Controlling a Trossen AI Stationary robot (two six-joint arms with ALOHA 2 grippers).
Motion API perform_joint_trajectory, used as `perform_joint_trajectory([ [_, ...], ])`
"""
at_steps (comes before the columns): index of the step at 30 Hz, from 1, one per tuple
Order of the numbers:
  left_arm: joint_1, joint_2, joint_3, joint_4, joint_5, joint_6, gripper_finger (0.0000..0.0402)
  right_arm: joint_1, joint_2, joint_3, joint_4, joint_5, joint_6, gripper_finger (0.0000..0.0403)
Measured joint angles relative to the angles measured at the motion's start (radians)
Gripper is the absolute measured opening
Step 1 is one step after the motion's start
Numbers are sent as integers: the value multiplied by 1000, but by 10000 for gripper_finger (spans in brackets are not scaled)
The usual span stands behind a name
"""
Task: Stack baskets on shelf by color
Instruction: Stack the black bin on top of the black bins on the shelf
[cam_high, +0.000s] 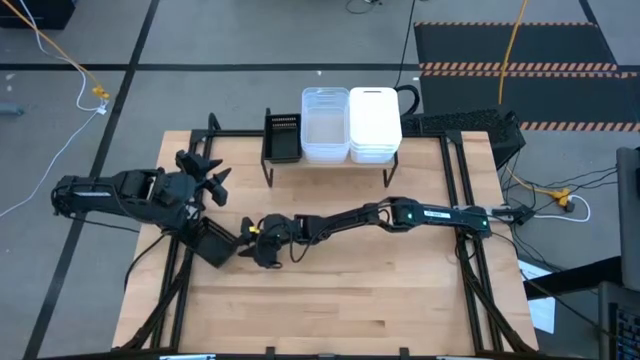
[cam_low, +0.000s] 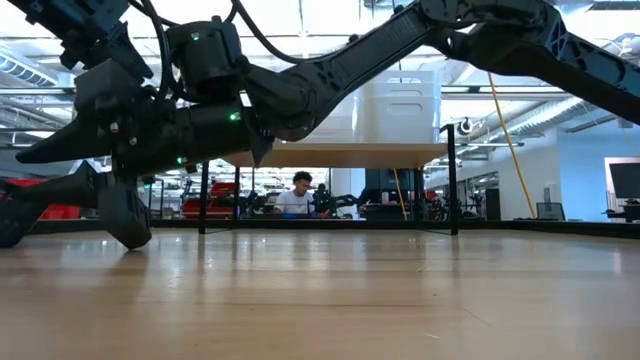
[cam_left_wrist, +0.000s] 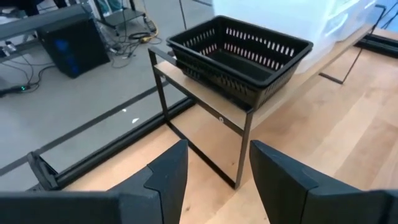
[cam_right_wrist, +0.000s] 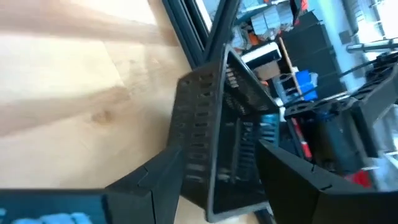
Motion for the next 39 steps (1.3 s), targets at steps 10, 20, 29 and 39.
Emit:
perform_joint_trajectory([
  [10,5,0,0,3,2,-15,175,-43,4,0,-93,-91,244,160],
  [20,5,1,0,4,1,-15,175,-55,9,-2,-9,-86,253,101],
  [29,5,1,0,7,1,-18,175,-56,26,0,13,-87,258,90],
  [39,5,1,0,7,0,-18,175,-58,26,0,-16,-81,277,6],
])
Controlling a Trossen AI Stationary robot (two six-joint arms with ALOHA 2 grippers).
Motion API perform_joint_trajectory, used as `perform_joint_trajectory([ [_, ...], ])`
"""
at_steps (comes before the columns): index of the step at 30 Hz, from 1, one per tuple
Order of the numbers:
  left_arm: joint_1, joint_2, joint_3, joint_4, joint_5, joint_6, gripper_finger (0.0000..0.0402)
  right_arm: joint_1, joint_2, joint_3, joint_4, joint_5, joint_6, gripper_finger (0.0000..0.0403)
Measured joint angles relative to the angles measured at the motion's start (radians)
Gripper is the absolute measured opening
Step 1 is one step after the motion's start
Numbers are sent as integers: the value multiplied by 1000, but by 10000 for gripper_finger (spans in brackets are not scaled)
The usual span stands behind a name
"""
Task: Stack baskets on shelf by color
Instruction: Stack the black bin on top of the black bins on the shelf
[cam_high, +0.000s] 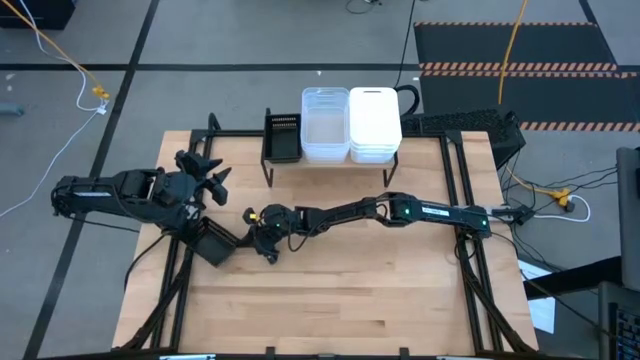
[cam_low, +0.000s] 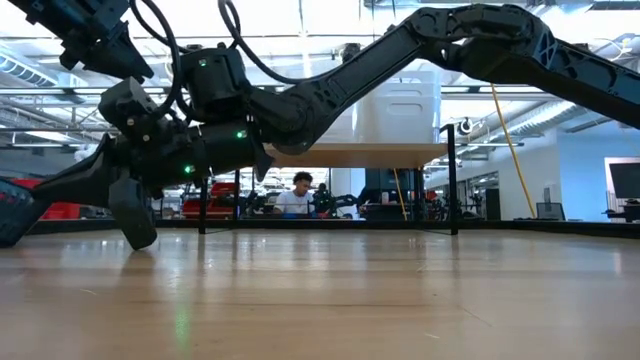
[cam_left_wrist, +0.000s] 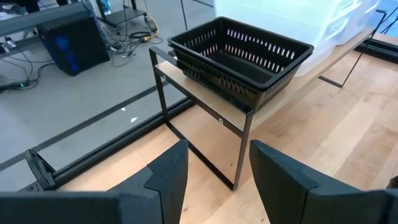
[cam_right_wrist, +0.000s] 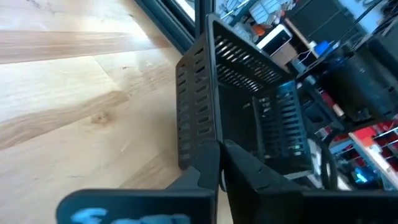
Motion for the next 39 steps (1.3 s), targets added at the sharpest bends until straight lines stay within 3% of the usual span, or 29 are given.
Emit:
perform_joint_trajectory([
  [4,0,0,0,-6,0,7,175,19,-42,1,-145,9,17,3],
  [8,0,0,0,-44,0,-1,175,55,-119,-6,-441,-2,15,0],
  [15,0,0,0,-61,0,-18,175,102,-345,-2,-866,0,67,0],
  [19,0,0,0,-61,0,-29,175,117,-449,-21,-1013,4,127,2],
  [21,0,0,0,-61,0,-32,175,118,-505,-63,-965,20,160,9],
  [24,-1,0,0,-61,25,-36,175,116,-585,-185,-752,23,214,29],
  [29,-2,0,0,-61,63,-43,175,116,-611,-497,-199,32,230,87],
  [32,-2,0,0,-70,92,-49,175,116,-561,-578,108,54,269,129],
  [35,-2,13,0,-120,156,-79,175,116,-486,-551,186,115,307,165],
  [39,-18,46,-38,-183,334,-208,175,116,-419,-528,148,146,314,195],
])
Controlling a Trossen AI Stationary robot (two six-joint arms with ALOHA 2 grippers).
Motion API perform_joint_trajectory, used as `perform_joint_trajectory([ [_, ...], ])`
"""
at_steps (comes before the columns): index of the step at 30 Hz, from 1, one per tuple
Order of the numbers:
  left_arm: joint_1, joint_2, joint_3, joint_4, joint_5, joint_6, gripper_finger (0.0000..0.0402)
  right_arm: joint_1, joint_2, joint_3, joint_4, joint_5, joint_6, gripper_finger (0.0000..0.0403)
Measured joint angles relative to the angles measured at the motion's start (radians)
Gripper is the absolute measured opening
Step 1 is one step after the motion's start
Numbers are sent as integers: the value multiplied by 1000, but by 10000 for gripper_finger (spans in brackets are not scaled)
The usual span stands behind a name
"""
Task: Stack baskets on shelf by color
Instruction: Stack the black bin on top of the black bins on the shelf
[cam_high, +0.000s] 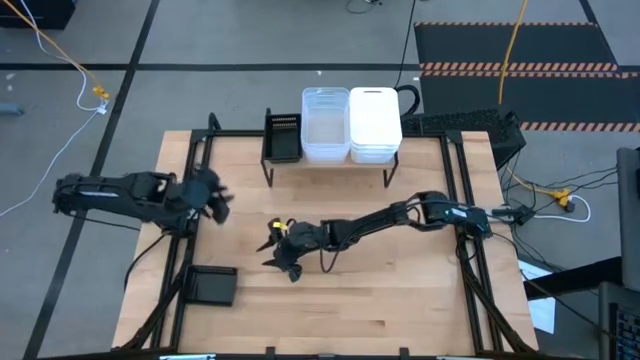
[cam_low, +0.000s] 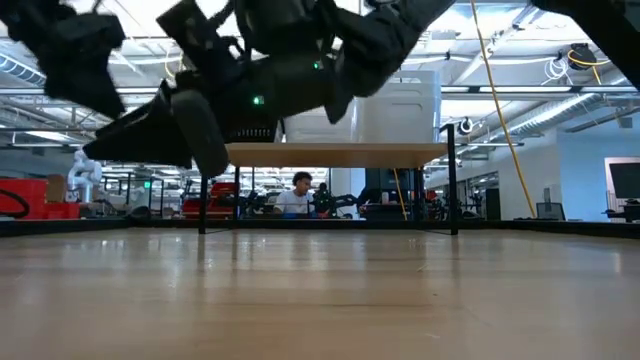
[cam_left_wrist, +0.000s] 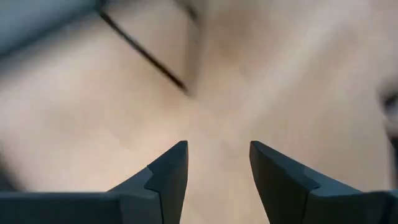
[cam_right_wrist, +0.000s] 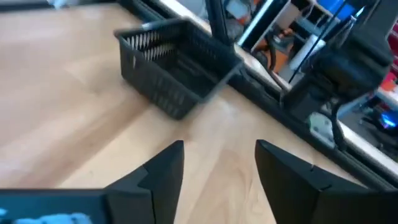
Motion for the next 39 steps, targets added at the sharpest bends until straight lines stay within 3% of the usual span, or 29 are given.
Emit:
perform_joint_trajectory([
  [3,-45,46,-56,59,210,-126,175,0,-20,5,-41,95,-6,200],
  [6,-142,125,-89,156,344,-293,173,0,-54,6,-145,171,8,197],
  [16,-573,538,62,195,379,-846,103,-20,-253,-48,-355,167,95,169],
  [22,-692,717,189,196,386,-1042,93,-78,-594,-408,-217,168,171,143],
  [30,-695,885,210,161,415,-1150,93,-114,-1099,-947,1,170,376,130],
  [35,-655,920,210,166,481,-1104,93,-105,-1301,-1178,114,171,461,130],
  [39,-602,919,212,181,572,-985,74,-105,-1401,-1274,180,172,485,130],
])
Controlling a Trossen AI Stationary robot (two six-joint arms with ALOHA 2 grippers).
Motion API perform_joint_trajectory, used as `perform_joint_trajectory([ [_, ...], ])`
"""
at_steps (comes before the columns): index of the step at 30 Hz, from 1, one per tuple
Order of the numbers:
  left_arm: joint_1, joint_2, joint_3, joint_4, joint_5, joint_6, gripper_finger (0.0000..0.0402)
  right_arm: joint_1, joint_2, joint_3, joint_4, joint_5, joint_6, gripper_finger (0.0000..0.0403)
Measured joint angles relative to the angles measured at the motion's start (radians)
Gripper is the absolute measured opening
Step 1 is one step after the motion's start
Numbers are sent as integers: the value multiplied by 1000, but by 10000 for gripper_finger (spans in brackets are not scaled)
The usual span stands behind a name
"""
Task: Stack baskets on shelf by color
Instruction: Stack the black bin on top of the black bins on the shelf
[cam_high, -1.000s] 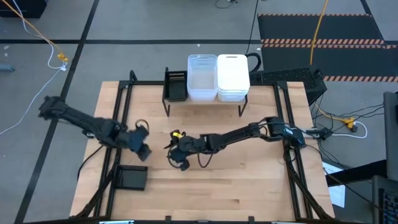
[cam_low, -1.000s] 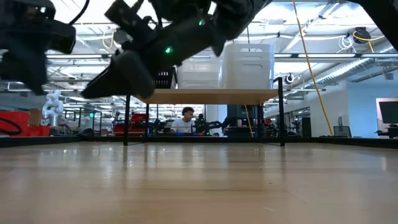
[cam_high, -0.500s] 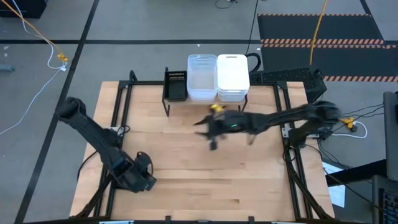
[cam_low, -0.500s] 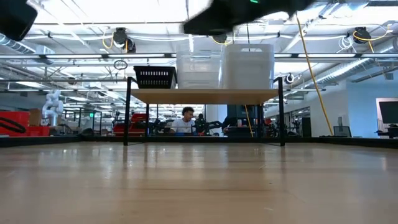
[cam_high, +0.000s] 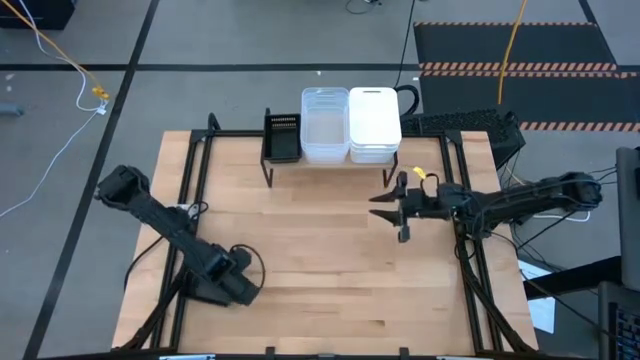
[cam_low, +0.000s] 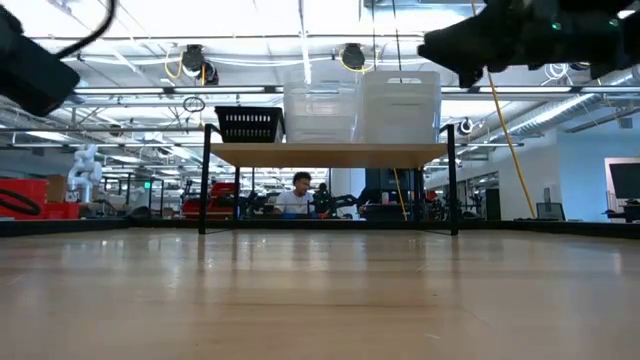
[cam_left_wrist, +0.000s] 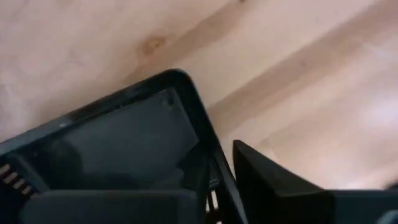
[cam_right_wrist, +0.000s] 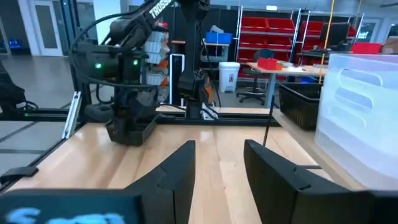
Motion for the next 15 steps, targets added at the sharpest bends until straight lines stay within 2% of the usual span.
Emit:
perform_joint_trajectory([
  [3,38,-17,39,-14,69,93,20,0,-29,-18,-19,-6,4,130],
  [7,68,-42,183,-128,77,234,12,0,-31,-18,-76,-55,4,130],
  [12,85,-46,517,-443,90,349,8,8,-31,-18,-93,-86,3,130],
  [15,90,-34,773,-740,20,355,8,15,-31,-18,-91,-86,-5,130],
])
